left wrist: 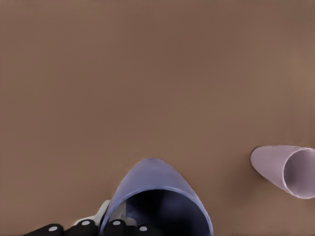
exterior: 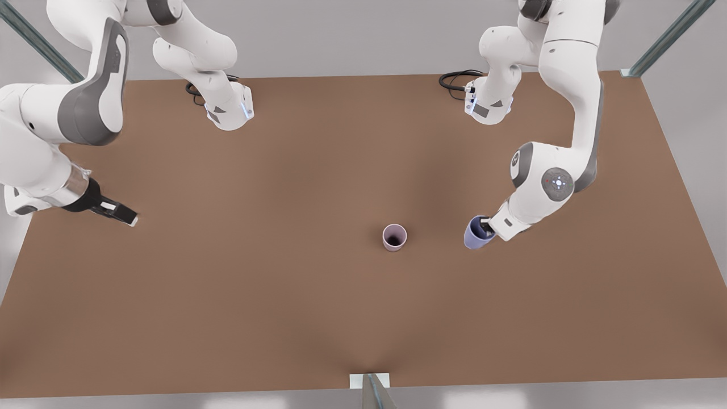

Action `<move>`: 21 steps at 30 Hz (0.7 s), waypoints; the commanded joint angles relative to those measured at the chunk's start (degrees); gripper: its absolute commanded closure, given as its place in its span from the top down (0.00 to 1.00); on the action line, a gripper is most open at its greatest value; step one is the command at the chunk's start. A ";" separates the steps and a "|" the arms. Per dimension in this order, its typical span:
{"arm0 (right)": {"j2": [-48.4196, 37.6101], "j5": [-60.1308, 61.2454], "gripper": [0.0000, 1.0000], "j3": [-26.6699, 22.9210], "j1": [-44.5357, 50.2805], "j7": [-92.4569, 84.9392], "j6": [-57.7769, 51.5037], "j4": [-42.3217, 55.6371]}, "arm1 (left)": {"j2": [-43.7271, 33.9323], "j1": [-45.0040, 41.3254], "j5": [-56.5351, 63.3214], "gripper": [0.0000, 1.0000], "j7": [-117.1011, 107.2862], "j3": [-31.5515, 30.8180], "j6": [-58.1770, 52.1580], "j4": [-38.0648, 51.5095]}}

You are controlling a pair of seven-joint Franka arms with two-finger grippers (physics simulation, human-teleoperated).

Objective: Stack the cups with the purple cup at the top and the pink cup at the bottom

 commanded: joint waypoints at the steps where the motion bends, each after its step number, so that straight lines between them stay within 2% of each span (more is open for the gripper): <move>1: -0.13 -0.19 1.00 0.13 0.28 -17.38 -2.87 1.14 | 2.87 -0.29 -3.15 0.21 -25.13 -3.60 -8.24 5.33; 5: 0.31 0.07 1.00 0.22 0.28 -17.38 -2.87 2.54 | 6.21 -1.35 -3.24 0.21 -38.05 -9.84 -9.47 10.96; 8: 0.31 -0.28 1.00 0.22 0.28 -17.64 -3.04 2.46 | 9.02 -4.24 -3.24 0.21 -43.94 -10.11 -9.47 15.53; 13: 0.39 -0.37 1.00 0.22 0.37 -17.82 -3.04 2.46 | 11.31 -7.24 -3.06 0.21 -46.05 -10.11 -8.95 15.53; 21: 0.22 -0.55 1.00 0.75 1.60 -17.64 -3.22 2.46 | 13.95 -7.32 -2.71 0.21 -46.05 -10.02 -8.25 16.93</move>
